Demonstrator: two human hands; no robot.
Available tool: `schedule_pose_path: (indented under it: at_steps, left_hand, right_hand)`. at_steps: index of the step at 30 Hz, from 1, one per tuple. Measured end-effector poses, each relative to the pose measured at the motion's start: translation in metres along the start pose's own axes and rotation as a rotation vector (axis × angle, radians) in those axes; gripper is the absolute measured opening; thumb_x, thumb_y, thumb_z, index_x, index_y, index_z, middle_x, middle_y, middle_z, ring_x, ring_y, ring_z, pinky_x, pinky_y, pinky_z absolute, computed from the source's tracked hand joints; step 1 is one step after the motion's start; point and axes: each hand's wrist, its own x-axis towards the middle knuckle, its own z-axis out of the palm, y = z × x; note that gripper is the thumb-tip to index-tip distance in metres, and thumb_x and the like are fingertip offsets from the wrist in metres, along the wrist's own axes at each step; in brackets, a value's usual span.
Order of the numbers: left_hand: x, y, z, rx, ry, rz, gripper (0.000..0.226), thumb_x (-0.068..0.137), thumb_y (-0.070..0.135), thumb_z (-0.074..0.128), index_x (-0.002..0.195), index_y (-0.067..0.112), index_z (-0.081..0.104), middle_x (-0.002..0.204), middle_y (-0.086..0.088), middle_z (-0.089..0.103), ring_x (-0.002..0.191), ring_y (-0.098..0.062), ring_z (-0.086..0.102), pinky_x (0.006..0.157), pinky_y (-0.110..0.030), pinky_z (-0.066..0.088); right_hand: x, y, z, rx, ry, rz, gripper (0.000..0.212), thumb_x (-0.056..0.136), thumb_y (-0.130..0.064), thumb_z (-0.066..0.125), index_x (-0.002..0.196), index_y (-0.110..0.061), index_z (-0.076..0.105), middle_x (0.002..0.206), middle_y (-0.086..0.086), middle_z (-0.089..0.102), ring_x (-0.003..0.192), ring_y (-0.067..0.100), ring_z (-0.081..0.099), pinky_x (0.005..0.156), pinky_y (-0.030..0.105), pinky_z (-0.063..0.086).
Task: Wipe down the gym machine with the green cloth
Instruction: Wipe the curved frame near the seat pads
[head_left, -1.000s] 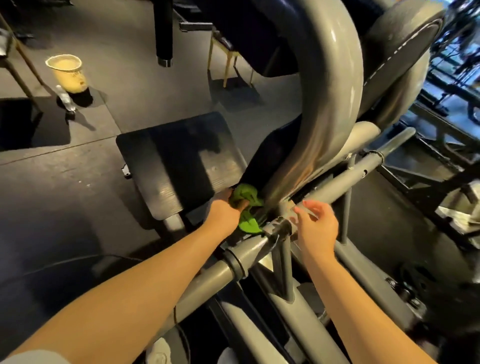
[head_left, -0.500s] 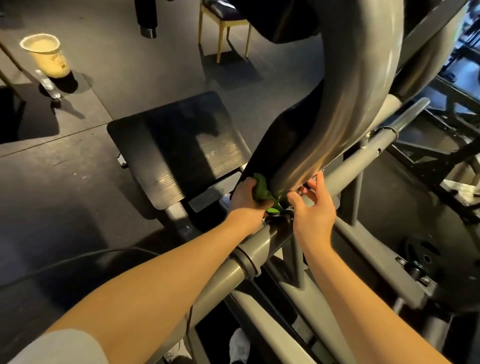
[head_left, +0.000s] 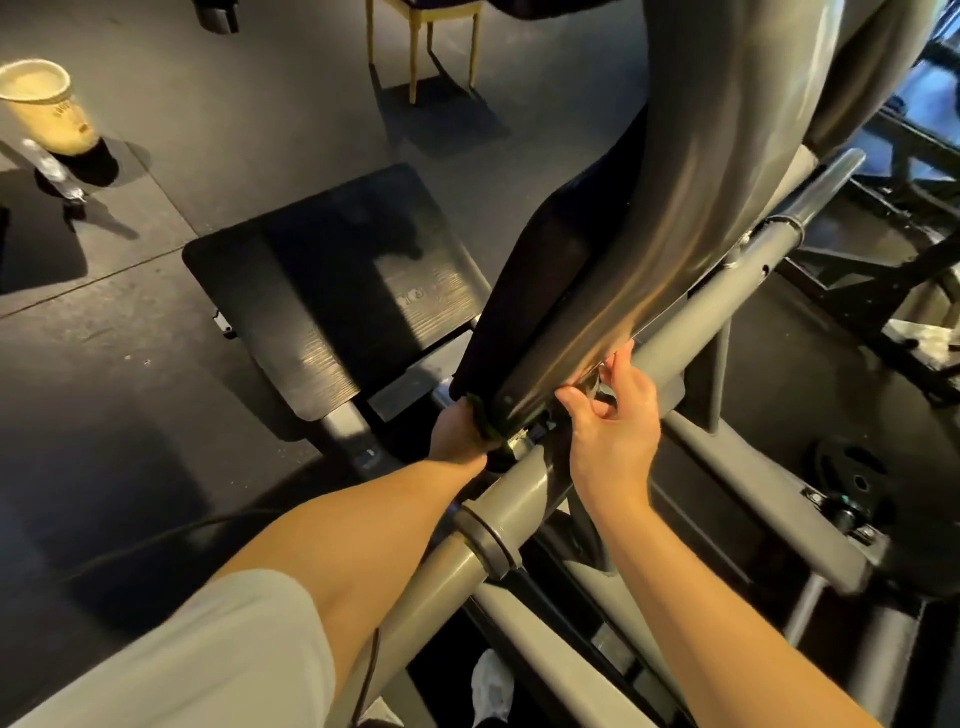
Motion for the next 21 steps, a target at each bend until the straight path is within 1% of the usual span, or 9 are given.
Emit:
schedule_pose_path:
  at_steps: [2,4,6,8,11,14,17,19,21]
  left_hand:
    - [-0.005,0.000,-0.006,-0.009,0.028,0.098,0.037,0.091,0.029,0.074,0.122,0.013,0.061,0.116,-0.003,0.067,0.109,-0.015,0.063,0.088,-0.021,0.039]
    - [-0.014,0.001,-0.012,-0.178,0.080,0.191,0.036,0.085,0.022,0.080,0.115,0.015,0.063,0.115,-0.002,0.065,0.110,-0.014,0.062,0.096,-0.024,0.046]
    - [-0.022,0.000,-0.013,-0.378,0.167,0.279,0.034,0.080,0.021,0.083,0.109,0.016,0.065,0.117,-0.005,0.065,0.113,-0.017,0.063,0.099,-0.033,0.053]
    - [-0.029,0.005,-0.013,-0.480,0.196,0.291,0.033,0.082,0.024,0.082,0.109,0.012,0.067,0.119,-0.006,0.064,0.114,-0.017,0.063,0.097,-0.031,0.053]
    - [-0.021,-0.003,-0.004,-0.527,0.232,0.336,0.043,0.084,0.036,0.077,0.114,0.006,0.066,0.117,-0.010,0.065,0.113,-0.023,0.066,0.095,-0.039,0.056]
    - [-0.008,-0.018,-0.005,-0.436,0.121,0.165,0.031,0.089,0.036,0.074,0.108,0.012,0.068,0.106,-0.002,0.070,0.103,-0.019,0.069,0.092,-0.042,0.057]
    - [-0.001,-0.030,-0.003,-0.525,0.054,0.084,0.028,0.089,0.038,0.070,0.104,0.014,0.069,0.103,-0.004,0.070,0.100,-0.025,0.070,0.090,-0.052,0.058]
    - [-0.008,-0.017,-0.012,-0.555,0.040,0.119,0.032,0.091,0.040,0.069,0.110,0.015,0.066,0.112,-0.007,0.067,0.104,-0.020,0.068,0.093,-0.045,0.058]
    - [-0.017,-0.004,-0.020,-0.560,0.098,0.187,0.030,0.095,0.030,0.069,0.114,0.008,0.063,0.113,-0.010,0.064,0.103,-0.015,0.066,0.089,-0.027,0.056]
  right_hand:
    - [-0.001,0.000,0.000,0.003,0.000,-0.009,0.082,0.091,-0.004,0.073,0.158,-0.028,0.032,0.136,0.000,0.050,0.093,-0.010,0.061,0.092,0.011,0.051]
    - [-0.001,0.001,-0.001,0.010,-0.007,-0.010,0.081,0.091,-0.005,0.073,0.158,-0.027,0.033,0.136,0.001,0.050,0.090,-0.007,0.062,0.088,0.007,0.049]
    - [0.000,0.003,-0.001,0.005,-0.013,-0.018,0.081,0.091,-0.007,0.073,0.158,-0.029,0.033,0.136,0.001,0.050,0.089,0.004,0.063,0.087,0.007,0.048]
    - [0.000,0.007,0.000,0.001,-0.011,-0.025,0.080,0.092,-0.008,0.073,0.158,-0.029,0.034,0.135,0.001,0.050,0.090,0.012,0.063,0.087,0.008,0.048]
    - [0.002,0.013,0.002,-0.012,0.002,-0.037,0.080,0.091,-0.010,0.073,0.158,-0.029,0.034,0.134,-0.001,0.049,0.100,0.012,0.062,0.090,0.010,0.048]
    - [0.003,0.017,0.002,-0.049,0.006,-0.067,0.080,0.091,-0.008,0.074,0.158,-0.027,0.034,0.132,0.000,0.048,0.107,0.000,0.056,0.093,0.010,0.048]
    - [0.001,0.014,0.002,-0.012,0.007,-0.053,0.079,0.091,-0.007,0.074,0.157,-0.029,0.036,0.133,-0.001,0.048,0.106,0.002,0.059,0.095,0.009,0.048]
    - [0.003,0.016,0.002,-0.027,0.003,-0.053,0.078,0.091,-0.008,0.074,0.156,-0.029,0.038,0.132,-0.001,0.048,0.110,0.008,0.060,0.096,0.010,0.048]
    - [0.003,0.019,0.004,-0.041,0.002,-0.043,0.078,0.091,-0.008,0.074,0.156,-0.029,0.038,0.132,-0.003,0.047,0.111,0.014,0.061,0.097,0.012,0.048]
